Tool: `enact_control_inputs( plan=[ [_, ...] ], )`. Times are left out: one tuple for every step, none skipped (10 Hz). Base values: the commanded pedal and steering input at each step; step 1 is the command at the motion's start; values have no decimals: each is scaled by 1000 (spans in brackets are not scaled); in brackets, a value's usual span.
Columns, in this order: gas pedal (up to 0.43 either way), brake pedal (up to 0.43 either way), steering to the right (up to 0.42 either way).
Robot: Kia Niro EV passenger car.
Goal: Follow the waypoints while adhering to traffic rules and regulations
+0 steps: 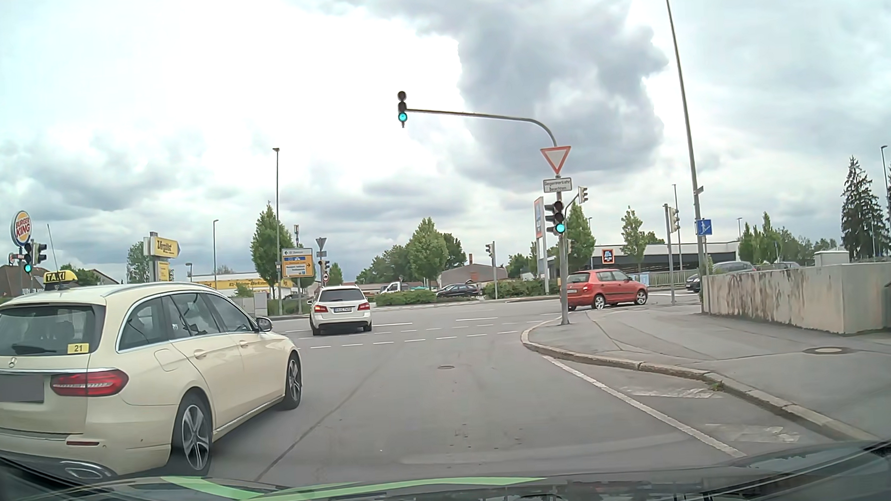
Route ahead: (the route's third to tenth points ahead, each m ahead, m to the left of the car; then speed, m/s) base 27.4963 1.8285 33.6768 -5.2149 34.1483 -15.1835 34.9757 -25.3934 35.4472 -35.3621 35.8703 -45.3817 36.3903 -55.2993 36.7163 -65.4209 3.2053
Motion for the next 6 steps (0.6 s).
enact_control_inputs(
  plan=[
    [110, 0, -27],
    [110, 0, -26],
    [110, 0, -26],
    [110, 0, -26],
    [110, 0, -26],
    [110, 0, -25]
  ],
)
